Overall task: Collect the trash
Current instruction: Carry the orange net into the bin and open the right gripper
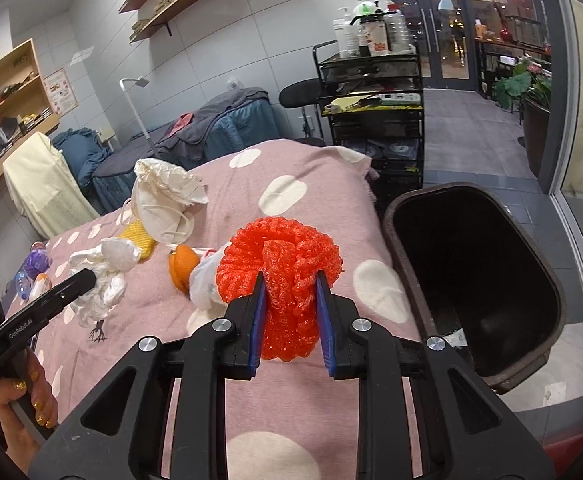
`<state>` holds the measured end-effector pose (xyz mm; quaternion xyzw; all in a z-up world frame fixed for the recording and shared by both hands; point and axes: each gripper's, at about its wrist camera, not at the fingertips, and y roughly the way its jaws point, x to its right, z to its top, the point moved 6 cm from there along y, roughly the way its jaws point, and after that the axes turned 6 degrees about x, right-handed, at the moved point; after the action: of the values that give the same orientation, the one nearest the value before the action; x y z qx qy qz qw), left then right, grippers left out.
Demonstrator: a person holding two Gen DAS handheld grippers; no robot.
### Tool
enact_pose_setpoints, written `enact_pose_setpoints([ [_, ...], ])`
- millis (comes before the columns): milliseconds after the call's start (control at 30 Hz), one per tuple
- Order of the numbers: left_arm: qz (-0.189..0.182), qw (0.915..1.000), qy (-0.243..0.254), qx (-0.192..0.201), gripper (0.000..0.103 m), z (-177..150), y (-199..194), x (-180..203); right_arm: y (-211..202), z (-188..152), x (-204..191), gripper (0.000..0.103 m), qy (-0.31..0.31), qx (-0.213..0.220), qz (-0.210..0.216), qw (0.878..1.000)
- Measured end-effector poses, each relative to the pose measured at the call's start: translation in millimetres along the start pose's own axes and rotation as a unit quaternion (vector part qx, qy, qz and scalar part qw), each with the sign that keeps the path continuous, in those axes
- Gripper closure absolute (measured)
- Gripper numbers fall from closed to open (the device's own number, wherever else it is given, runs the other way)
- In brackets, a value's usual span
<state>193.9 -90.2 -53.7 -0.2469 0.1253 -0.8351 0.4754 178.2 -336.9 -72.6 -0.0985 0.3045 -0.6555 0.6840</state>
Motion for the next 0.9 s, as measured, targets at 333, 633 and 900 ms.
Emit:
enact_pose_setpoints([
  [333, -0.040, 0.9990, 0.019, -0.001, 0.086, 5, 13, 38, -10, 6, 53, 0.079, 0.022, 0.015, -0.053, 0.998],
  [633, -0.063, 0.9972, 0.041, 0.002, 0.086, 9, 22, 67, 17, 8, 108, 0.079, 0.048, -0.002, -0.104, 0.993],
  [900, -0.086, 0.9949, 0.052, -0.007, 0.086, 9, 37, 92, 54, -3, 155, 0.079, 0.075, -0.038, -0.142, 0.986],
])
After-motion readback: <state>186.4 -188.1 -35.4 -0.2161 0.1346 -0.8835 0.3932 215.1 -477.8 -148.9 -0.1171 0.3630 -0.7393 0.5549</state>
